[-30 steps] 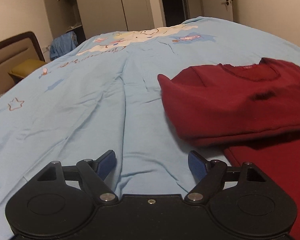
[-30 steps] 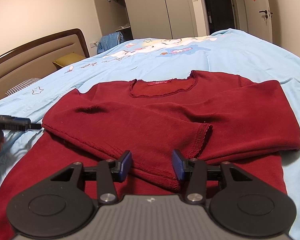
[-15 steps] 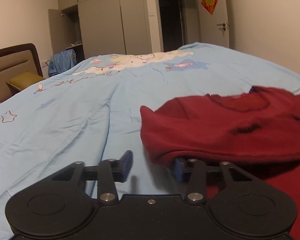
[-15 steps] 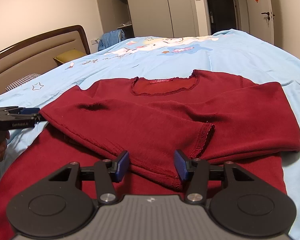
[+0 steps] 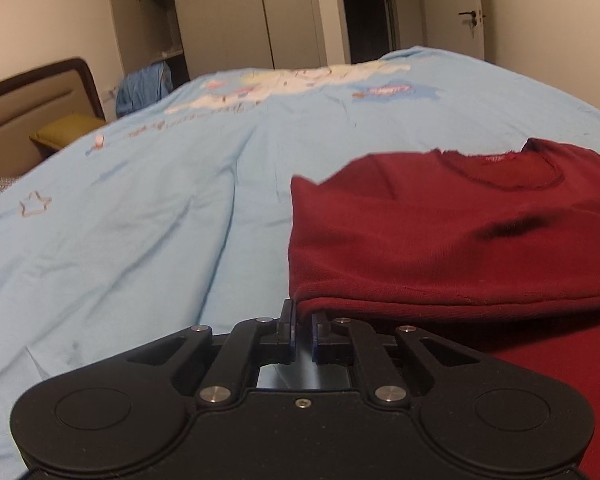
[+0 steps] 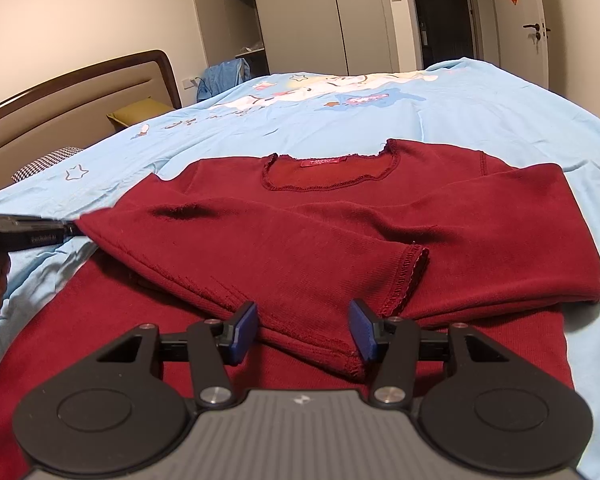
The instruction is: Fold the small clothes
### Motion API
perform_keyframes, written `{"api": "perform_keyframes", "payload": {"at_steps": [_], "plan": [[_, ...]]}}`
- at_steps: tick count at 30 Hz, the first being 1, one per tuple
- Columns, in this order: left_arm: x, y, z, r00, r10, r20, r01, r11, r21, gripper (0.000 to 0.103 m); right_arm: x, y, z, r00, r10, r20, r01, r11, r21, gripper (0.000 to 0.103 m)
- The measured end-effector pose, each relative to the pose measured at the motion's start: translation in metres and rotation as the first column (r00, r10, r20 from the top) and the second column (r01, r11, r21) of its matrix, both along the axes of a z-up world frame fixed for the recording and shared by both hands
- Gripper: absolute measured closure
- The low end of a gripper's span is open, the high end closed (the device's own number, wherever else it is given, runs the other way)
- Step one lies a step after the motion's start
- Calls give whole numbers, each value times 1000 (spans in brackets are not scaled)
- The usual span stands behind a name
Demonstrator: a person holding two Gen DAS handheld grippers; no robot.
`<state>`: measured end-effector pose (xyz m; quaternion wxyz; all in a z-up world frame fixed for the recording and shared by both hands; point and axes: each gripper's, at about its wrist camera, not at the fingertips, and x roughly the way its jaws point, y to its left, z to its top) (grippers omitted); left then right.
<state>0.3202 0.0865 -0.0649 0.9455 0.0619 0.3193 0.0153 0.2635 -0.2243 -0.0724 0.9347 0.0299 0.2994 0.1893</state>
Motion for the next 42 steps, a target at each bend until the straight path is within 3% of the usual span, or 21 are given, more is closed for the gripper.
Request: {"api": "perform_keyframes", "payload": {"at_steps": [3, 6, 9, 14, 21, 27, 32, 36, 42], "plan": [[1, 5, 1, 1000, 7, -15, -8, 999, -53, 93, -1, -1, 2, 1000, 4, -2, -4, 1000, -5, 44], [-5, 5, 3, 999, 3, -35, -5, 998, -64, 80, -6, -5, 5, 1000, 5, 4, -5, 1000, 12, 33], [-20, 2, 6, 999, -6, -32, 4, 999, -46, 61, -19, -10, 10, 1000, -3, 23, 3, 1000, 10, 20], [-57, -2, 13, 1000, -2, -25, 1, 997, -72, 32, -50, -24, 17, 999, -14, 38, 15, 999, -31, 13], [-124, -11, 21, 1000, 17, -6, -17, 994, -104, 3, -113, -56, 26, 997, -38, 60, 46, 989, -140, 2], [-166, -26, 24, 999, 28, -17, -29, 995, -91, 1, -163, -77, 27, 997, -30, 70, 46, 971, -236, 0], [-195, -40, 27, 1000, 19, -4, -20, 994, -107, 1, -200, -73, 25, 995, 61, 82, -29, 938, -344, 0], [-214, -55, 27, 1000, -16, 5, 16, 993, -117, 1, -224, -57, 20, 978, 192, 78, -141, 891, -433, 0], [-235, -73, 25, 998, -66, 14, 67, 991, -113, 1, -252, -23, 5, 928, 367, 58, -276, 786, -553, 1]]}}
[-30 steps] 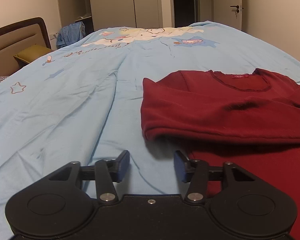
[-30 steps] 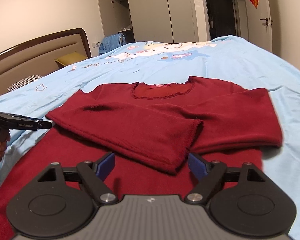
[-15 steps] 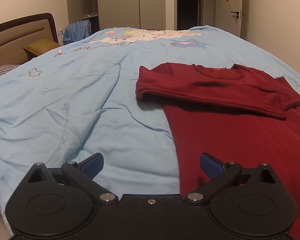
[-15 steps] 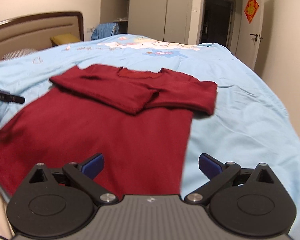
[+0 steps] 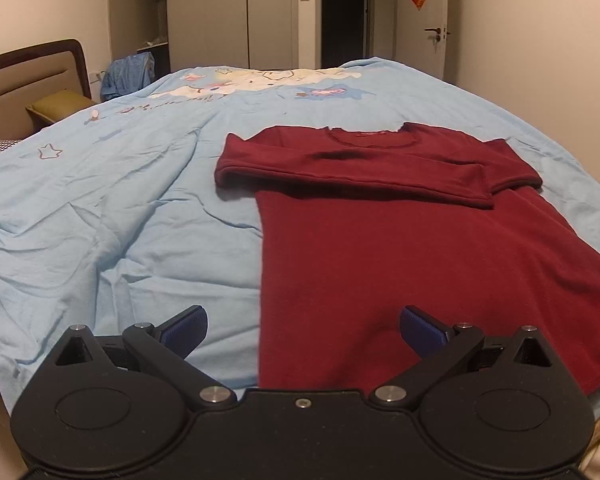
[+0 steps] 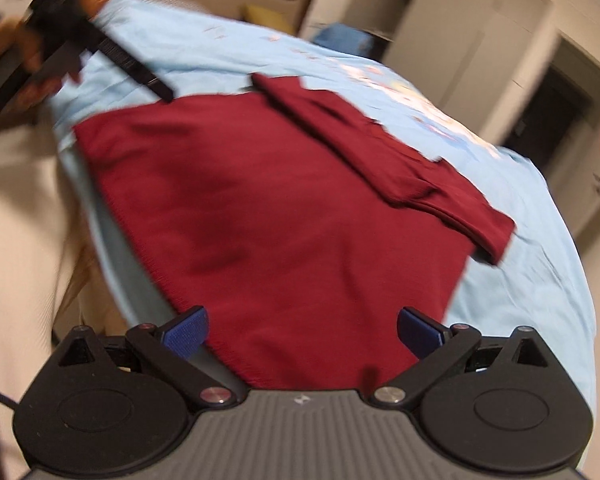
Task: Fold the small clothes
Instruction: 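Grasp the sweater hem corner with the right tool while the left tool grasps the other hem corner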
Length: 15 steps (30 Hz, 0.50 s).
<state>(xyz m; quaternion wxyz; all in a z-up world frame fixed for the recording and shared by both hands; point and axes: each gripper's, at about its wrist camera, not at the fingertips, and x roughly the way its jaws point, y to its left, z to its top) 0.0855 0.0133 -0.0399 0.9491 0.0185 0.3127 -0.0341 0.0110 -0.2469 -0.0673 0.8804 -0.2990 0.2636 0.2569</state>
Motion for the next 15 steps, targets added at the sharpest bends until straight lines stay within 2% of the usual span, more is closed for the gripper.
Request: {"api": "perform_keyframes", "payload": {"at_steps": [3, 7, 11, 14, 15], "plan": [[-8, -5, -1, 1000, -12, 1, 12, 1000, -20, 1, -6, 12, -9, 999, 38, -1, -38, 998, -59, 6], [-14, -9, -3, 1000, -27, -1, 27, 999, -35, 1, -6, 20, -22, 999, 39, -22, -41, 992, -117, 14], [-18, -12, -4, 999, -36, -1, 36, 999, -33, 1, -8, 24, -30, 998, 51, -32, -55, 987, -149, 14], [-20, -13, -5, 999, -50, -4, 49, 998, -41, 1, -11, 25, -35, 998, 53, -20, -56, 984, -171, 22], [-20, -14, -5, 998, -55, -4, 55, 998, -43, 1, -11, 25, -35, 999, 51, -16, -53, 984, -169, 27]]}}
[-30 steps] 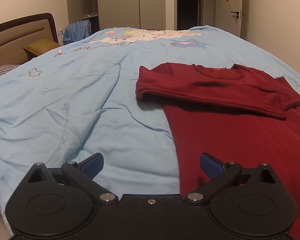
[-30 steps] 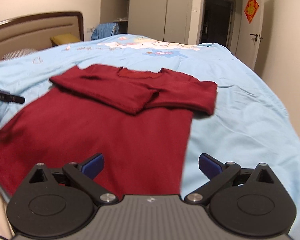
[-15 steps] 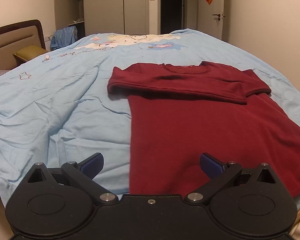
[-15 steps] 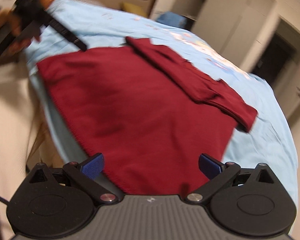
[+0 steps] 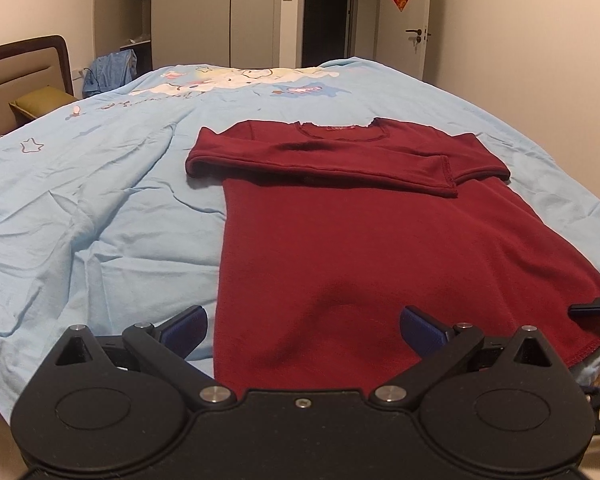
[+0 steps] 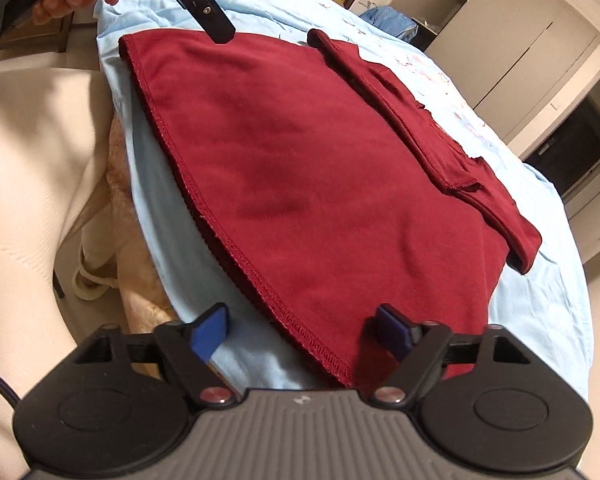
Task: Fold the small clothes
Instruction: 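Grasp the sweater hem corner with the right tool while the left tool grasps the other hem corner, then lift the hem with both tools and carry it toward the collar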
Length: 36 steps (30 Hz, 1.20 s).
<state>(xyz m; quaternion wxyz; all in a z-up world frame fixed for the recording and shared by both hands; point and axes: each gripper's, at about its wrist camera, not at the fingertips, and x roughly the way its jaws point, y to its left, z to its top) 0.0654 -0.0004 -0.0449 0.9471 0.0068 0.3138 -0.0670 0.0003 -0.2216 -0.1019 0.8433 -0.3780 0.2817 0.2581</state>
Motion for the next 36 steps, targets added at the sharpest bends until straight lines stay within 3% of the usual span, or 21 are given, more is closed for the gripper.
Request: {"api": "perform_keyframes", "payload": {"at_steps": [10, 17, 23, 26, 31, 36], "plan": [[-6, -16, 1, 991, -133, 31, 134, 991, -30, 1, 3, -9, 18, 1000, 2, 16, -4, 992, 125, 79], [-17, -41, 4, 947, -311, 82, 312, 950, -10, 1, 17, -18, 48, 999, -54, 4, 50, 951, 305, 88], [-18, -62, -5, 923, -379, 71, 379, 925, 7, 1, 40, -25, 70, 990, -126, -61, 140, 896, 422, 94], [-15, -65, -11, 928, -370, 52, 370, 929, 18, 3, 51, -32, 78, 983, -154, -94, 181, 862, 474, 94], [-6, -53, -18, 962, -274, 20, 273, 962, 33, 12, 67, -41, 82, 974, -186, -127, 225, 820, 526, 94], [-1, -27, -21, 982, -190, 14, 189, 981, 44, 19, 79, -46, 82, 968, -203, -148, 251, 800, 544, 94]]}}
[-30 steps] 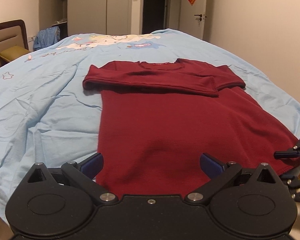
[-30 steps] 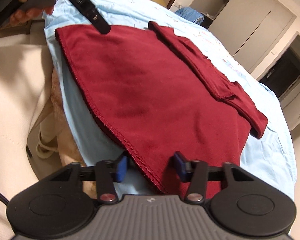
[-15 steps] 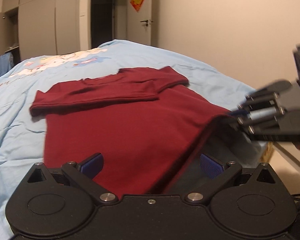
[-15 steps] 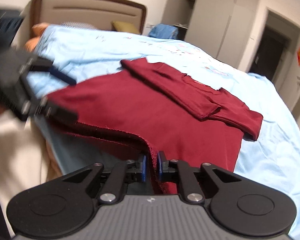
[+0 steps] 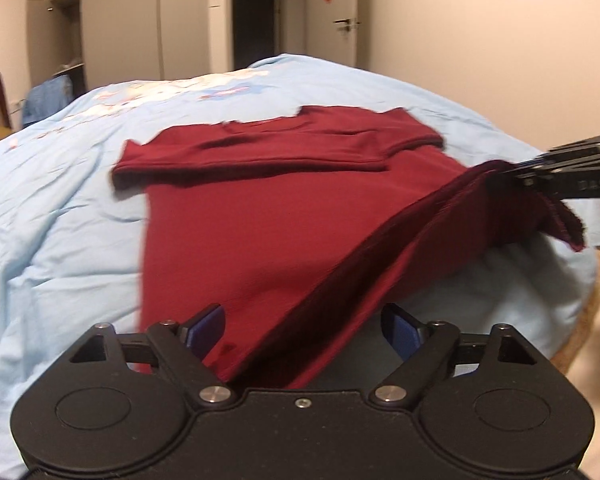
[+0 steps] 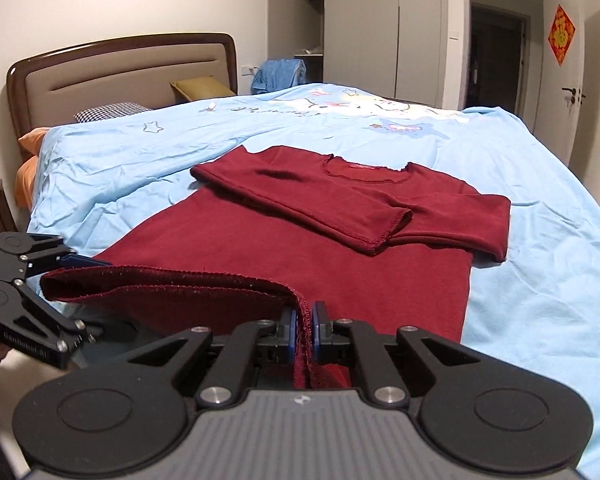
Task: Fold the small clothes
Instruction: 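Lift the hem with both tools and carry it toward the collar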
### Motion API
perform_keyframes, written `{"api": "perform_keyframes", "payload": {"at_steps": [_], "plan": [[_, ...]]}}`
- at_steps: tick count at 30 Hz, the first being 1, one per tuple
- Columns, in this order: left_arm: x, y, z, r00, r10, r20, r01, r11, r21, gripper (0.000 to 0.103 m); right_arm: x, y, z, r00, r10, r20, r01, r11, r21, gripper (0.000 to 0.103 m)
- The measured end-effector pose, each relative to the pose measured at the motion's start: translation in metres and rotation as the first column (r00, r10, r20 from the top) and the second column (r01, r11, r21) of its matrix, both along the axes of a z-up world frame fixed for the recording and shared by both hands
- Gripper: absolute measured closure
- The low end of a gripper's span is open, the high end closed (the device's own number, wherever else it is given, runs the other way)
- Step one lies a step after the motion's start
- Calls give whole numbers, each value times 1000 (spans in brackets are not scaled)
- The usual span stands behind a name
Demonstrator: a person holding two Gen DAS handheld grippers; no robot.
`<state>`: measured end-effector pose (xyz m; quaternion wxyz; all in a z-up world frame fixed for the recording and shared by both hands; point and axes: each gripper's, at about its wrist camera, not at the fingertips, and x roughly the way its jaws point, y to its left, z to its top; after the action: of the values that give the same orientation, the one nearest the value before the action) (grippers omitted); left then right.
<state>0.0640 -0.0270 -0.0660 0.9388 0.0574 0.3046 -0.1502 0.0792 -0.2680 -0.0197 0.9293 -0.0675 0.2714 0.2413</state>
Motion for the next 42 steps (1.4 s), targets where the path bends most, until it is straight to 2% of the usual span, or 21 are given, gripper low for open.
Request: {"api": "perform_keyframes", "payload": {"at_steps": [5, 10, 12, 14, 19, 21, 23, 25, 28, 31, 35, 38, 41, 42], "plan": [[-2, 21, -4, 1000, 26, 12, -27, 997, 70, 27, 9, -4, -2, 1000, -15, -20, 15, 1000, 26, 94], [-11, 39, -3, 998, 30, 55, -34, 996, 81, 35, 16, -2, -5, 999, -21, -32, 22, 999, 29, 94], [-11, 41, -3, 996, 25, 82, -33, 995, 93, 48, 18, -2, -7, 999, -25, -38, 26, 999, 30, 94], [-12, 44, 0, 994, 15, 104, -26, 995, 100, 67, 21, -2, -9, 998, -29, -46, 31, 999, 32, 94], [-4, 44, 12, 990, -20, 140, 10, 998, 69, 89, 23, 0, -12, 998, -34, -53, 35, 999, 19, 94], [2, 43, 17, 989, -25, 145, 15, 997, 73, 92, 21, 1, -14, 998, -37, -45, 37, 999, -4, 90], [10, 41, 21, 989, -21, 145, 10, 997, 76, 94, 18, 2, -16, 999, -40, -37, 39, 999, -27, 79], [18, 40, 27, 990, -9, 138, 0, 998, 67, 94, 15, 3, -18, 999, -37, -32, 35, 998, -49, 59], [29, 40, 35, 992, 11, 126, -16, 999, 42, 95, 6, 6, -21, 1000, -23, -19, 22, 996, -91, 44], [39, 39, 42, 993, 26, 118, -28, 999, 15, 95, -7, 9, -24, 1000, 11, 6, -10, 990, -142, 33], [46, 40, 49, 992, 42, 116, -42, 999, -2, 96, -25, 19, -33, 997, 32, 69, -10, 953, -302, 32], [44, 41, 54, 991, 54, 124, -53, 999, -10, 97, -37, 20, -39, 991, 17, 134, 39, 915, -402, 39], [37, 44, 59, 987, 68, 142, -66, 998, -21, 98, -49, 16, -38, 982, -4, 191, 85, 904, -419, 47], [34, 44, 61, 984, 79, 157, -77, 997, -23, 98, -53, 14, -37, 977, -9, 211, 98, 905, -414, 54]]}}
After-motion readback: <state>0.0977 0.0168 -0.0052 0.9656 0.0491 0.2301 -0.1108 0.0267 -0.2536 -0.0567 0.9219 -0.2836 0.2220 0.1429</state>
